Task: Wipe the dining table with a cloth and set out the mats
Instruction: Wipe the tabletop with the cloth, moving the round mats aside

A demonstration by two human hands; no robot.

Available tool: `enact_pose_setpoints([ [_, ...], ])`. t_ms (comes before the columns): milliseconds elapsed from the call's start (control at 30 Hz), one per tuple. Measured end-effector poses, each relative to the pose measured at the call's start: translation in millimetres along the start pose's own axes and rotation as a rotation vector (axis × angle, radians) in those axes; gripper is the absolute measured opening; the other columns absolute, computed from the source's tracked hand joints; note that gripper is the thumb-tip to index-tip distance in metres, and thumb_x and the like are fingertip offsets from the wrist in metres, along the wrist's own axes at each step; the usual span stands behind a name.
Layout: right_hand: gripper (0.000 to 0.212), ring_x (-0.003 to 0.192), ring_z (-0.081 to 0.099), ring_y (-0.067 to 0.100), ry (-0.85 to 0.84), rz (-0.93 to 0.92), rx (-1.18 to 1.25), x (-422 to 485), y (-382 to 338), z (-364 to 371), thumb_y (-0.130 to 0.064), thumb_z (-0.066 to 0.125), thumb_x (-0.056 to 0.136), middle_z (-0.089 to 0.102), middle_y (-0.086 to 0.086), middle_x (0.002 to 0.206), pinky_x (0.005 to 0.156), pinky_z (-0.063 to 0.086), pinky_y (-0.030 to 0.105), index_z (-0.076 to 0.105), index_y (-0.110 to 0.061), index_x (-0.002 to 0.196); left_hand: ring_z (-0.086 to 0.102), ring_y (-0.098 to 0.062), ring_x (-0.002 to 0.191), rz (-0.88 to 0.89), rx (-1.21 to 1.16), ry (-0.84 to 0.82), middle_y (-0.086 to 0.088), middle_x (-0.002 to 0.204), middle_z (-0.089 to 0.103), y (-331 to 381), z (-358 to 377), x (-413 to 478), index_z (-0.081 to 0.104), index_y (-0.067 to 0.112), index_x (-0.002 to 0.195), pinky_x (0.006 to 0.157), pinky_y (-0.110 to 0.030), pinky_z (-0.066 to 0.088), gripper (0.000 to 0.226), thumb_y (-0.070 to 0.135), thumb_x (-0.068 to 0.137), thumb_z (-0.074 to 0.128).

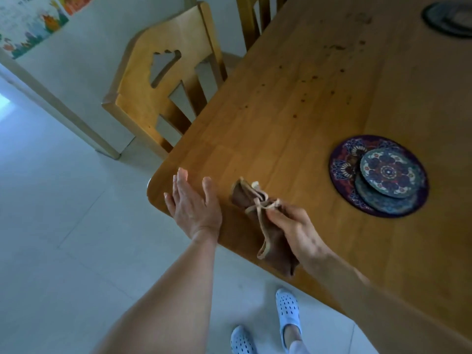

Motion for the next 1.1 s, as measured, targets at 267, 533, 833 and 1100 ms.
enact_pose_setpoints([
  [267, 0.050, 0.138, 0.029, 0.002, 0.455, -0.136, -0.403, 13, -15, -48, -0.026, 0.042, 0.094, 0.036, -0.018, 0.149, 0.111, 0.025, 0.032, 0.039, -0.040, 0.143, 0.021, -0.013, 0.148, 0.005, 0.067, -0.006, 0.001, 0.154, 0.038, 1, 3, 1, 0.030, 0.020, 0.150, 0.122, -0.036, -0.003, 0.071, 0.059, 0.092, 0.019],
  [533, 0.056, 0.149, 0.016, 0.022, 0.307, -0.195, -1.366, 71, 8, -13, -0.041, 0.022, 0.100, 0.027, 0.004, 0.159, 0.122, 0.004, 0.045, 0.033, -0.019, 0.150, 0.020, -0.015, 0.148, 0.027, 0.164, -0.009, 0.003, 0.154, 0.039, 2, 5, 3, 0.039, 0.024, 0.145, 0.122, -0.042, 0.002, 0.069, 0.061, 0.092, 0.016],
  [833, 0.054, 0.150, 0.008, 0.017, 0.107, -0.328, -1.448, 122, -7, 51, -0.040, 0.017, 0.101, 0.019, -0.003, 0.161, 0.122, -0.001, 0.042, 0.021, -0.027, 0.153, 0.018, -0.015, 0.148, 0.050, 0.148, -0.039, 0.006, 0.154, 0.038, 3, 3, 2, 0.055, 0.029, 0.132, 0.121, -0.042, -0.001, 0.059, 0.055, 0.087, 0.027],
  [1100, 0.059, 0.149, 0.007, 0.009, -0.004, -0.346, -1.447, 44, 18, 18, -0.048, 0.023, 0.098, 0.021, -0.005, 0.160, 0.122, 0.001, 0.032, 0.028, -0.025, 0.152, 0.017, -0.016, 0.149, 0.058, 0.200, -0.081, 0.004, 0.157, 0.034, 3, 4, 3, 0.048, 0.026, 0.140, 0.122, -0.046, 0.001, 0.062, 0.054, 0.089, 0.024],
])
Point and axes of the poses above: each hand's wrist, its own x-axis towards the middle knuckle, its own z-axis out of the palm, y = z × x, the point moved 5 cm from there along x, towards the middle knuckle
